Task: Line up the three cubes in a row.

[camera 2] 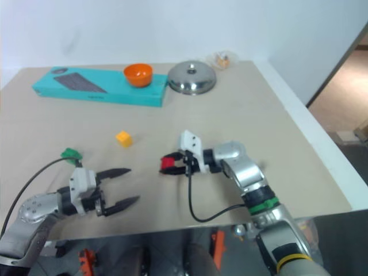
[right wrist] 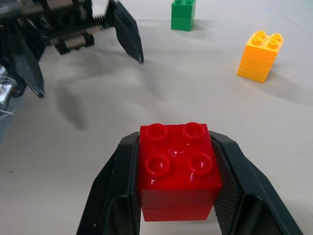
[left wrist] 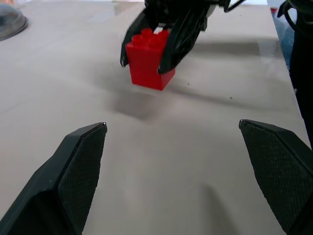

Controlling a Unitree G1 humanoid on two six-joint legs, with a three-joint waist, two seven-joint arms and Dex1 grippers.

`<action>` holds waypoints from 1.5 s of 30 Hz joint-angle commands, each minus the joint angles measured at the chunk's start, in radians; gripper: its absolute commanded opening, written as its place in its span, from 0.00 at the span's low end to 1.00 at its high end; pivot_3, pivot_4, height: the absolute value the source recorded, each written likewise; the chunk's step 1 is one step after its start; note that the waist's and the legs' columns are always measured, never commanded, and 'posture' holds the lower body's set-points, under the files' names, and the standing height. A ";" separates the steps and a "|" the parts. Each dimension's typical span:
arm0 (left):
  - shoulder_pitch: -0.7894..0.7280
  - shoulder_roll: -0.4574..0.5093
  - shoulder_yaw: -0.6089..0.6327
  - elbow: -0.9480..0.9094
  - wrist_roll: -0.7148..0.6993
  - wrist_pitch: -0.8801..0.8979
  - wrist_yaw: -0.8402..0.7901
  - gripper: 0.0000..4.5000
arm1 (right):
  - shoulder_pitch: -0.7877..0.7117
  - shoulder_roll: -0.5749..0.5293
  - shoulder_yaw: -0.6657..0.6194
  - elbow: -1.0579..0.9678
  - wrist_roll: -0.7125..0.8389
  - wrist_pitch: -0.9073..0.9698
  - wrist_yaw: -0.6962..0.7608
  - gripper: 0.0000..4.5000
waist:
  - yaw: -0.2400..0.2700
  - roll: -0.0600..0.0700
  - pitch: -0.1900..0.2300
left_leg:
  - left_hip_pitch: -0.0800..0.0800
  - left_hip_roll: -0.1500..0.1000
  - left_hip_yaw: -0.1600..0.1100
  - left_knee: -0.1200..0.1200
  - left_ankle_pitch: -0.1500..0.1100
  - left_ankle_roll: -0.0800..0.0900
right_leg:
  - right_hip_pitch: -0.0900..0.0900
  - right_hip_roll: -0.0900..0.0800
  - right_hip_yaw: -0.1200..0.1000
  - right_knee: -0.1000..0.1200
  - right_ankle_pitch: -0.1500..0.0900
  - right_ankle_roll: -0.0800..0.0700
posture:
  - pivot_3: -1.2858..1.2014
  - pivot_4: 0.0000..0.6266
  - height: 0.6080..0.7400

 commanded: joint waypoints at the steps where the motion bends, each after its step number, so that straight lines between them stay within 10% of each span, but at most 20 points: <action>1: 0.003 0.001 0.009 -0.040 -0.006 -0.006 0.014 1.00 | -0.025 0.019 -0.003 0.032 -0.012 -0.051 0.015 0.28 | 0.000 0.000 0.000 | 0.000 0.000 0.000 0.000 0.000 0.000 | 0.000 0.000 0.000 0.000 0.000 0.000 | 0.52 0.24 1.00; 10: -0.006 -0.001 0.002 -0.046 -0.001 0.002 0.043 1.00 | -0.033 0.041 -0.006 0.116 -0.038 -0.088 0.034 0.28 | 0.000 0.000 0.000 | 0.000 0.000 0.000 0.000 0.000 0.000 | 0.000 -0.001 0.000 0.000 0.000 0.000 | 0.52 0.24 1.00; 11: -0.007 -0.001 0.000 -0.046 0.000 0.002 0.046 1.00 | -0.032 0.042 -0.007 0.120 -0.041 -0.091 0.034 0.51 | 0.000 0.000 0.000 | 0.000 0.000 0.000 0.000 0.000 0.000 | 0.000 -0.001 0.000 0.000 0.000 0.000 | 0.52 0.24 1.00; 17: -0.010 0.003 -0.004 -0.043 0.005 0.004 0.058 1.00 | -0.024 0.047 -0.020 0.121 -0.045 -0.114 0.022 0.99 | 0.000 0.000 0.000 | 0.000 0.000 0.000 0.000 0.000 0.000 | 0.000 0.000 0.000 0.000 0.000 0.000 | 0.52 0.24 1.00; 45: -0.183 -0.176 0.241 0.083 0.046 0.092 0.584 1.00 | 0.347 0.008 -0.211 -0.697 0.088 0.225 -0.495 1.00 | -0.001 -0.001 0.000 | 0.000 0.000 0.000 0.000 0.000 0.000 | 0.000 -0.001 0.000 0.000 0.001 0.001 | 0.52 0.24 1.00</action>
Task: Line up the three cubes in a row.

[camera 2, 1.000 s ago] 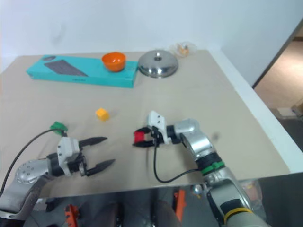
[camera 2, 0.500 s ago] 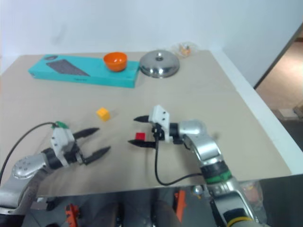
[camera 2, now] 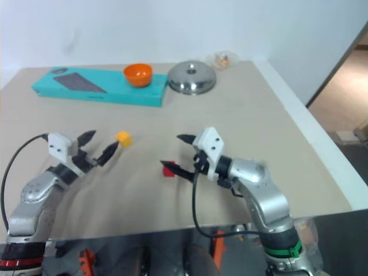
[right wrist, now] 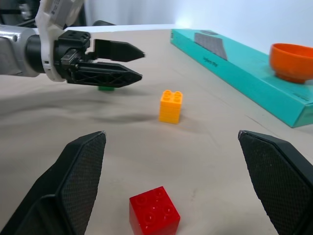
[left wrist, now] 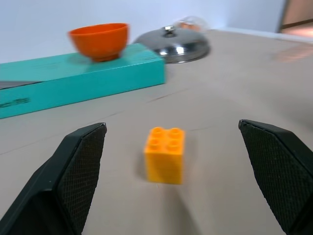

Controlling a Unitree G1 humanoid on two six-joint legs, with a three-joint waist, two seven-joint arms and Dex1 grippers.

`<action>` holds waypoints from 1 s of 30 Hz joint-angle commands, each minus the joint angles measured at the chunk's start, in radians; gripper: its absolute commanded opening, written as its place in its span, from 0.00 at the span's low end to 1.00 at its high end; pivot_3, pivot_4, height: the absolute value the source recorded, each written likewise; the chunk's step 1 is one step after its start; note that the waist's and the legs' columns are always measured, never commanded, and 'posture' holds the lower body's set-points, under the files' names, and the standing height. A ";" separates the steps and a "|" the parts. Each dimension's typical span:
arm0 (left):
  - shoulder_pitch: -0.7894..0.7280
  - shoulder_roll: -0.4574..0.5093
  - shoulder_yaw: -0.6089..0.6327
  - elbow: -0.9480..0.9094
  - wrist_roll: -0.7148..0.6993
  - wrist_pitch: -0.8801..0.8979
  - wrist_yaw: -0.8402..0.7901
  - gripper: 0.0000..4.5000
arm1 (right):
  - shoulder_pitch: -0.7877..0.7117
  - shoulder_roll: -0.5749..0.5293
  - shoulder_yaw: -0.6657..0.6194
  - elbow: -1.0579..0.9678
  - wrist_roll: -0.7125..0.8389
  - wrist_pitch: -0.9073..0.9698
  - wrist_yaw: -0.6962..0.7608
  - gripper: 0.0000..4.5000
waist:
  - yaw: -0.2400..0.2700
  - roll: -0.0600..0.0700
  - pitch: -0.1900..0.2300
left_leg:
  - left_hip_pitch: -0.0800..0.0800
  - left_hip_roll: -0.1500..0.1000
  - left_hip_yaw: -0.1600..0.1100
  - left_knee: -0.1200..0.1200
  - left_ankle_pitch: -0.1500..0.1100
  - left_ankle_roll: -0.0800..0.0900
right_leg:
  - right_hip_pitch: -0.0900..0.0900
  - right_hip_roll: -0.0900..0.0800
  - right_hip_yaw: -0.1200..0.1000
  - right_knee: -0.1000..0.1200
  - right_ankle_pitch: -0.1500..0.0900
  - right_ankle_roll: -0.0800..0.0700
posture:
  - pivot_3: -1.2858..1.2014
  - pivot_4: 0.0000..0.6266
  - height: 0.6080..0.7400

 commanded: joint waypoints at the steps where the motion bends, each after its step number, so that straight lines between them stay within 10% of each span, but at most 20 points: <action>1: 0.020 0.009 0.096 -0.050 -0.021 0.020 0.065 1.00 | 0.014 0.005 0.000 -0.058 -0.002 -0.014 -0.041 1.00 | -0.002 0.000 0.000 | 0.000 0.000 0.000 0.000 0.000 0.000 | 0.000 0.000 0.000 0.000 0.000 0.000 | 0.52 0.24 1.00; 14: 0.082 0.239 0.236 0.125 -0.169 0.121 -0.216 1.00 | -0.027 0.003 0.069 0.037 -0.039 -0.101 -0.021 1.00 | 0.001 -0.001 0.000 | 0.000 0.000 0.000 0.000 0.000 0.000 | 0.000 -0.002 -0.001 0.000 0.000 -0.001 | 0.52 0.24 1.00; 30: -0.025 0.212 0.133 0.356 -0.037 0.055 -0.235 1.00 | 0.015 -0.028 0.037 -0.022 0.044 -0.062 -0.009 1.00 | 0.001 -0.002 0.000 | -0.001 0.001 0.001 -0.001 0.000 0.000 | -0.001 -0.002 -0.001 -0.001 -0.001 0.000 | 0.52 0.24 1.00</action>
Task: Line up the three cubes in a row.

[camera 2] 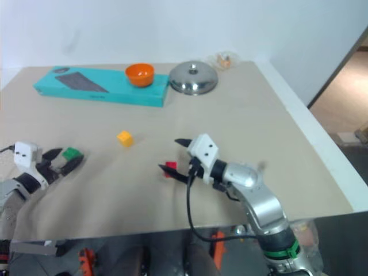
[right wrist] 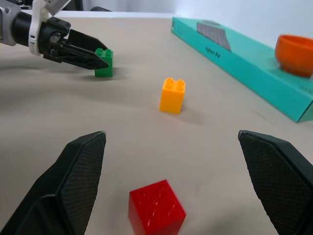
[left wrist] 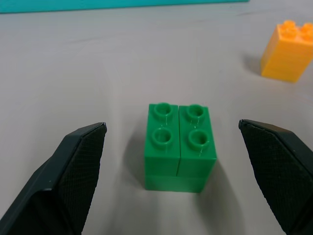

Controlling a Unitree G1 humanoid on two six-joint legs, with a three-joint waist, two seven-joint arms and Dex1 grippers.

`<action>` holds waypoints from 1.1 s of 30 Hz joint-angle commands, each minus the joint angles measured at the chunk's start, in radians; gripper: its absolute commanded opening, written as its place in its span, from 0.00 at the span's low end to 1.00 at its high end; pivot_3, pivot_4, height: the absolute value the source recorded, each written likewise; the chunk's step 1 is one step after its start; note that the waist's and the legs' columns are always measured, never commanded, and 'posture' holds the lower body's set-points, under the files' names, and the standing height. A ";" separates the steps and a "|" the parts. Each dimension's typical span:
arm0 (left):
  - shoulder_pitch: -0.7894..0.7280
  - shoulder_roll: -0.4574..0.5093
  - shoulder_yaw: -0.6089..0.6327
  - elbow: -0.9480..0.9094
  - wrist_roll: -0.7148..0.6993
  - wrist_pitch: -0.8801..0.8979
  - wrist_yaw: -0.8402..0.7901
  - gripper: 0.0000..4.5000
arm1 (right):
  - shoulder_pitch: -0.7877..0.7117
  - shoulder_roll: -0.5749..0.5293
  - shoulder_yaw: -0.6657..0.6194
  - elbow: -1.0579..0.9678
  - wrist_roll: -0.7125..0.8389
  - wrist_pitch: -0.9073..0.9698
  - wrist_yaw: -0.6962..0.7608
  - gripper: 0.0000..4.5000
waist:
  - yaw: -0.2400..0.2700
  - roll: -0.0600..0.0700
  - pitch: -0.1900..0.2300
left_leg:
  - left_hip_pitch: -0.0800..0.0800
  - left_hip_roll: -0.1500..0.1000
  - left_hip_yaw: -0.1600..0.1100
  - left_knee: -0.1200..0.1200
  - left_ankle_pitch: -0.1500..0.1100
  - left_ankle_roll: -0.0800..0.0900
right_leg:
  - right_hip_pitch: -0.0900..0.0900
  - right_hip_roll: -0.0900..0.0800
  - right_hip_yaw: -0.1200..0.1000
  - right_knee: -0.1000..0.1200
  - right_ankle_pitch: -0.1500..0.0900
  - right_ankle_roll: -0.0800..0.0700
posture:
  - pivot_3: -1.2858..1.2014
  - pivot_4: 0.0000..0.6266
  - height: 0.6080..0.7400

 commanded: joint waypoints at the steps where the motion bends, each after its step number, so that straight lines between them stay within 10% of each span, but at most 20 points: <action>1: -0.033 -0.005 -0.015 0.028 0.024 -0.042 -0.011 0.94 | 0.006 -0.007 -0.045 -0.087 0.101 0.030 0.039 1.00 | 0.000 0.000 0.000 | 0.000 0.000 0.000 0.000 0.000 0.000 | 0.000 0.000 0.000 0.000 0.000 0.000 | 0.52 0.24 1.00; 10: -0.101 -0.006 -0.045 0.125 0.062 -0.084 -0.042 0.30 | -0.010 -0.071 -0.024 -0.085 0.125 0.014 0.123 1.00 | -0.001 -0.001 0.000 | 0.000 0.000 0.000 0.000 0.000 0.000 | 0.000 0.000 0.000 0.000 0.000 0.000 | 0.52 0.24 1.00; 22: -0.079 0.044 -0.290 -0.203 0.052 -0.058 -0.362 0.30 | 0.027 -0.077 -0.017 -0.111 0.095 -0.009 0.102 1.00 | 0.001 -0.001 0.000 | -0.001 -0.001 0.000 0.000 0.000 0.000 | 0.000 -0.001 0.000 0.000 0.000 0.000 | 0.52 0.24 1.00; 33: -0.280 -0.025 -0.509 -0.099 0.119 -0.073 -0.512 0.30 | 0.031 -0.071 -0.003 -0.112 0.055 -0.025 0.066 1.00 | -0.002 -0.001 0.000 | 0.000 -0.001 0.000 0.000 0.000 0.000 | 0.000 0.007 0.000 0.000 0.000 0.000 | 0.52 0.24 1.00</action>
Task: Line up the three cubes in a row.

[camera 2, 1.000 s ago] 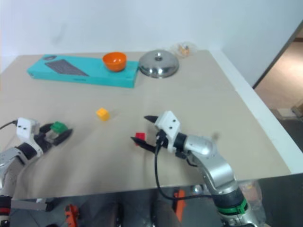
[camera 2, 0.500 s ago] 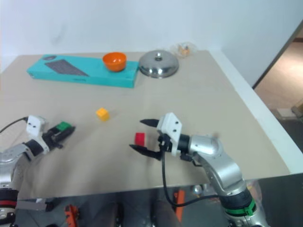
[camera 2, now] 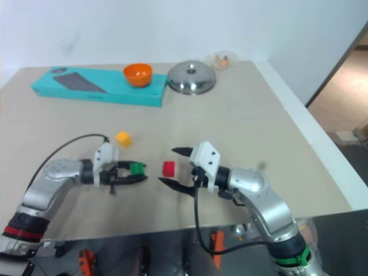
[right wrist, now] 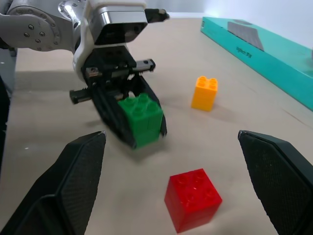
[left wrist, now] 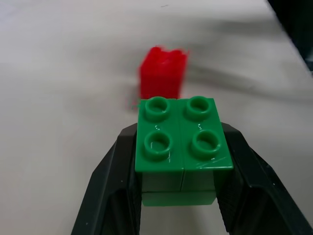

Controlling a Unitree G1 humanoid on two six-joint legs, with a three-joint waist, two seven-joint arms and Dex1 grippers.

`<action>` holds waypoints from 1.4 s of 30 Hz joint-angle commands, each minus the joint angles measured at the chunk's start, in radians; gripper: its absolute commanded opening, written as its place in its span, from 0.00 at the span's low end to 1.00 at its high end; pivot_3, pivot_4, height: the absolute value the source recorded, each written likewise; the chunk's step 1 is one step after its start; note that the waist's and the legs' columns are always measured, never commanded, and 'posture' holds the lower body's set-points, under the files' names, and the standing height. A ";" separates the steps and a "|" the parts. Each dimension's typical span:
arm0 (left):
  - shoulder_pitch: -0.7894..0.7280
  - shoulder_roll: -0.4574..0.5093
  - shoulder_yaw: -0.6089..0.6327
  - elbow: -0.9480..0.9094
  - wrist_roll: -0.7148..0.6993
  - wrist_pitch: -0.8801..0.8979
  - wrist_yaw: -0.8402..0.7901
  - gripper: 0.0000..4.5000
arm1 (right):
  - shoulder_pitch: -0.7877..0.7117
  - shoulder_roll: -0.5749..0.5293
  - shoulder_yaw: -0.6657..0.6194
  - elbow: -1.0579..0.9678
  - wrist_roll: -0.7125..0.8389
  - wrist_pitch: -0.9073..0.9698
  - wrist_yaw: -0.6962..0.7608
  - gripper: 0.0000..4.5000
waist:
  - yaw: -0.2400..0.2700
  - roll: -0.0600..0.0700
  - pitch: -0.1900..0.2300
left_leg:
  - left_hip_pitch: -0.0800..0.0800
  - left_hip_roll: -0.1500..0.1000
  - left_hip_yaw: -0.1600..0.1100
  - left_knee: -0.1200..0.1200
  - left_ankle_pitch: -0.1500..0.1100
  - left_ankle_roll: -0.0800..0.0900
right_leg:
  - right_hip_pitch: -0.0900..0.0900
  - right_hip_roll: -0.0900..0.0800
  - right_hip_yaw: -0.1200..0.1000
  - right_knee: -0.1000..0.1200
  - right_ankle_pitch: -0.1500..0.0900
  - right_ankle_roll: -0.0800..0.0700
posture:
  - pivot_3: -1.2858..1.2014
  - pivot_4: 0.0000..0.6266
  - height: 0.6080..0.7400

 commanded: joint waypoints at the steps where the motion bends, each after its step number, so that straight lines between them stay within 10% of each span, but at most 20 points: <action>1: -0.042 -0.003 -0.018 0.058 0.032 -0.044 -0.033 0.30 | -0.005 0.003 -0.008 -0.046 -0.010 -0.018 -0.014 1.00 | 0.000 0.000 0.000 | 0.000 0.000 0.000 0.000 0.000 0.000 | 0.000 0.001 0.000 0.000 0.000 0.000 | 0.52 0.24 1.00; 29: -0.122 -0.023 -0.048 0.251 0.148 -0.198 -0.136 0.30 | -0.011 0.009 -0.014 -0.034 -0.020 -0.022 -0.033 1.00 | 0.001 0.000 0.000 | -0.001 -0.001 0.000 0.001 0.000 0.000 | 0.000 0.001 0.001 0.000 0.000 0.000 | 0.52 0.24 1.00; 36: -0.128 -0.024 -0.040 0.253 0.152 -0.193 -0.127 0.92 | -0.013 0.009 -0.011 -0.030 -0.019 -0.025 -0.027 1.00 | 0.001 0.000 0.000 | -0.001 -0.001 0.000 0.002 0.000 0.000 | 0.001 0.001 0.001 0.000 0.000 0.000 | 0.52 0.24 1.00; 42: -0.097 0.040 0.047 0.137 0.059 -0.076 -0.121 0.98 | -0.016 0.009 -0.015 -0.021 -0.017 -0.031 -0.018 1.00 | 0.000 0.000 0.000 | -0.001 0.000 0.000 0.002 0.000 0.000 | 0.000 0.002 0.001 0.000 0.000 0.000 | 0.52 0.24 1.00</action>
